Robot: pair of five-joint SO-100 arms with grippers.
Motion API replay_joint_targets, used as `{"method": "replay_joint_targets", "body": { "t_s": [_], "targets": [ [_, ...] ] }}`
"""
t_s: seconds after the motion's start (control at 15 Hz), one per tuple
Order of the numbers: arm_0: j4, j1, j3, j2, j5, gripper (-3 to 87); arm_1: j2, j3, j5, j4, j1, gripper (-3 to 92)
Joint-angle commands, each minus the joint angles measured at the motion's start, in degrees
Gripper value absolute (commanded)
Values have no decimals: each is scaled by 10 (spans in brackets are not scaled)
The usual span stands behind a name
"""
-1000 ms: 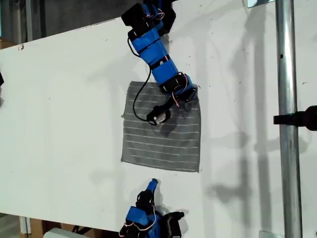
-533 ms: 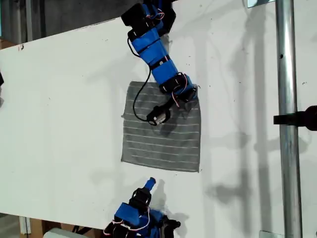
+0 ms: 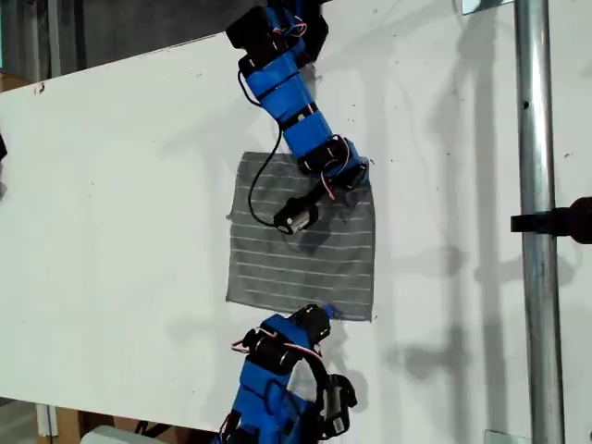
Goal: Grasp corners of a towel and fold twice.
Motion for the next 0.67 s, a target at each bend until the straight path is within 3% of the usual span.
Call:
{"method": "replay_joint_targets", "body": {
  "t_s": [0.0, 0.2, 0.6],
  "targets": [
    [16, 2, -54, -11, 39, 433, 12, -17, -5, -3, 12, -2],
    [8, -5, -40, -17, 41, 406, 13, -19, -1, -1, 6, -2],
    [-204, 34, 174, -11, -40, 323, 17, -20, 0, 1, 1, -2]
  ]
}}
